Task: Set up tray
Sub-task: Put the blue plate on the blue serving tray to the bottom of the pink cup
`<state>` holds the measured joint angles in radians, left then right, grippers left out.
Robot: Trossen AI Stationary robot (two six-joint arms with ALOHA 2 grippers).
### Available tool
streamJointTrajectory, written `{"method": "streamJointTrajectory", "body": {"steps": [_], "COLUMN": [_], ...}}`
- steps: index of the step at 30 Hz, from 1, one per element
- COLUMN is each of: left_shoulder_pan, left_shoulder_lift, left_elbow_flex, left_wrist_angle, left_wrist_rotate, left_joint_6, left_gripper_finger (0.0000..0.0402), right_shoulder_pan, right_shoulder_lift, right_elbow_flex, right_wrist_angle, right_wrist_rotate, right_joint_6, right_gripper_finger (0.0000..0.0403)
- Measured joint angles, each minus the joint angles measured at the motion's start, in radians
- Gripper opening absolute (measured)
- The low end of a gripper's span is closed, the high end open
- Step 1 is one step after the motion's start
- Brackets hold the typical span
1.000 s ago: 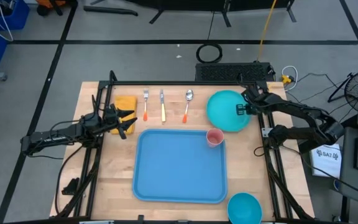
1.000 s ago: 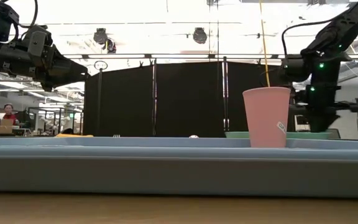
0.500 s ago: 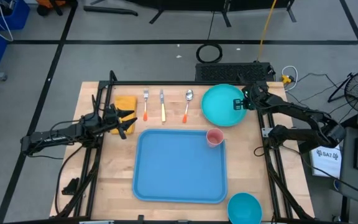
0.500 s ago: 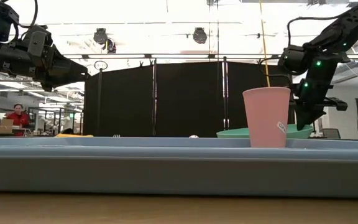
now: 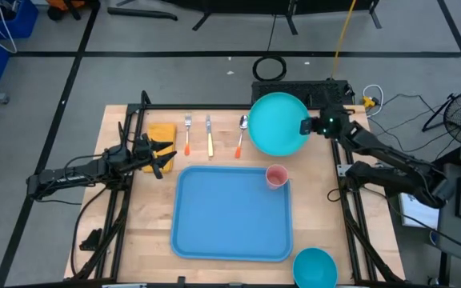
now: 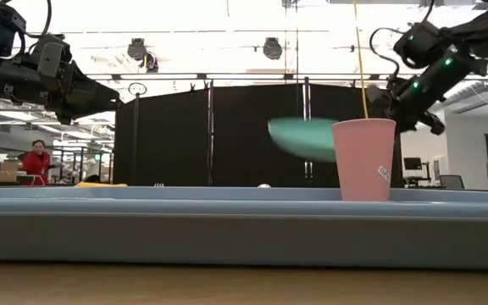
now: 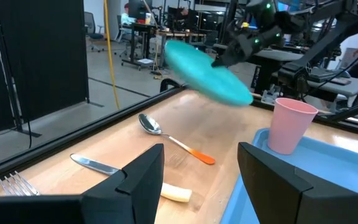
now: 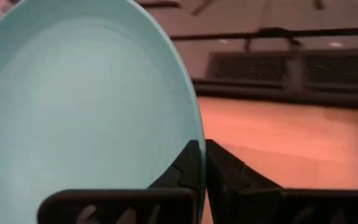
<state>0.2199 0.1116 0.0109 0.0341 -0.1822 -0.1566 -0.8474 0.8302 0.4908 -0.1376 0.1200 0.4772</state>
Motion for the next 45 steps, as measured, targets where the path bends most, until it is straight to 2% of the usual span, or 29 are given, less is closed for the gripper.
{"method": "streamJointTrajectory", "body": {"steps": [4,10,14,18,22,26,30,34,39,45], "left_shoulder_pan": [0.000,0.000,0.000,0.000,0.000,0.000,0.000,0.000,0.000,0.000], "left_shoulder_lift": [0.000,0.000,0.000,0.000,0.000,0.000,0.000,0.000,0.000,0.000], "left_elbow_flex": [0.000,0.000,0.000,0.000,0.000,0.000,0.000,0.000,0.000,0.000], "left_wrist_angle": [0.000,0.000,0.000,0.000,0.000,0.000,0.000,0.000,0.000,0.000], "left_wrist_rotate": [0.000,0.000,0.000,0.000,0.000,0.000,-0.001,-0.001,0.000,0.000], "left_joint_6": [0.000,0.000,-0.001,-0.001,-0.001,-0.001,-0.004,-0.008,-0.010,-0.010], "left_gripper_finger": [0.0209,0.0209,0.0209,0.0209,0.0209,0.0209,0.0209,0.0209,0.0209,0.0209], "right_shoulder_pan": [0.028,0.129,0.254,0.433,0.640,0.824,0.966,1.050,1.101,1.120], "right_shoulder_lift": [-0.031,-0.053,-0.052,-0.045,-0.012,0.066,0.207,0.367,0.533,0.662], "right_elbow_flex": [0.000,0.002,0.002,0.009,0.080,0.235,0.419,0.547,0.617,0.626], "right_wrist_angle": [0.135,0.447,0.520,0.511,0.467,0.262,-0.022,-0.196,-0.204,-0.237], "right_wrist_rotate": [-0.177,-0.419,-0.478,-0.401,-0.286,-0.152,0.021,0.092,0.088,0.094], "right_joint_6": [0.043,0.140,0.200,0.207,0.167,0.103,0.075,0.098,0.135,0.186], "right_gripper_finger": [0.0000,0.0000,0.0000,0.0000,0.0000,0.0000,0.0000,0.0000,0.0000,0.0000]}}
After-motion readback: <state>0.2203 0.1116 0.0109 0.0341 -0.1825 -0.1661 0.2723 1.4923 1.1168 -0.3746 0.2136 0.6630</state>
